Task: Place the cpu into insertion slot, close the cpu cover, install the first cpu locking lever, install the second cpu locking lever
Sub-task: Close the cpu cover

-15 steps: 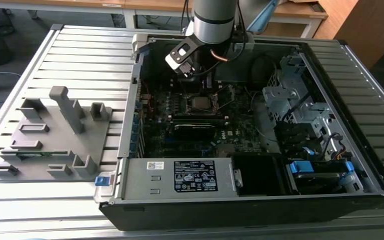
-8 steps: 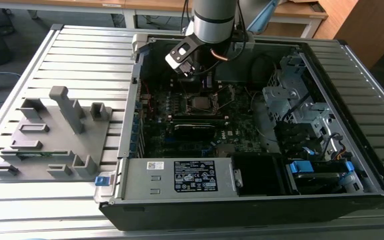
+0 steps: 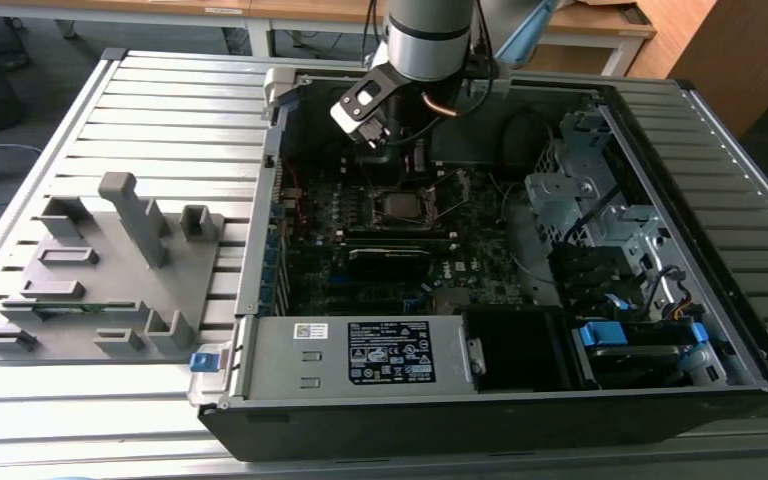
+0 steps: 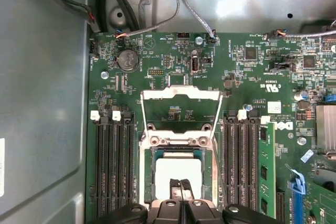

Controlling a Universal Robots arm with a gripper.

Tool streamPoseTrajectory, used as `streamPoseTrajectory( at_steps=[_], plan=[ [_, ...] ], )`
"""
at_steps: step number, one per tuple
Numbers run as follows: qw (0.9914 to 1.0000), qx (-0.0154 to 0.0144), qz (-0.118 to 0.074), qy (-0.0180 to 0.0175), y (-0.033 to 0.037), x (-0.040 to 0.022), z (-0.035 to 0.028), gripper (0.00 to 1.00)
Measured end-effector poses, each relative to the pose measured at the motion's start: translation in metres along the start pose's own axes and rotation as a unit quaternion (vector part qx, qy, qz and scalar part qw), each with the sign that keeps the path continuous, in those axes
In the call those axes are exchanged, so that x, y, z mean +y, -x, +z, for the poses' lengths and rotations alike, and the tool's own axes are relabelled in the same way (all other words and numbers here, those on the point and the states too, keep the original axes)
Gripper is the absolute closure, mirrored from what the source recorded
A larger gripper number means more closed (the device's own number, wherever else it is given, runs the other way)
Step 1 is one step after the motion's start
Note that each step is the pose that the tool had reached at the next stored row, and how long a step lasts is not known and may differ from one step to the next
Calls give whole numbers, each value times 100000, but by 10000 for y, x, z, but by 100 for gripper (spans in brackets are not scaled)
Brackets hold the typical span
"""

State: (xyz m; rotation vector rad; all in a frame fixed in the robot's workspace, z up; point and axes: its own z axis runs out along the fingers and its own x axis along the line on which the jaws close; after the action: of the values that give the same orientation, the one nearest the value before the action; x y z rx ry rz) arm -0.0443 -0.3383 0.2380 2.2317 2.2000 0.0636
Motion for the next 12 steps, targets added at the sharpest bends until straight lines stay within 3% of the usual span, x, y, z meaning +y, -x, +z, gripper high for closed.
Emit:
streamPoseTrajectory(
  at_steps=[8, 12],
  plan=[
    [100000, -1, -3, 0, -2, 3, -92, 89],
    [100000, 14, -3, 7, -3, 4, -97, 89]
  ],
)
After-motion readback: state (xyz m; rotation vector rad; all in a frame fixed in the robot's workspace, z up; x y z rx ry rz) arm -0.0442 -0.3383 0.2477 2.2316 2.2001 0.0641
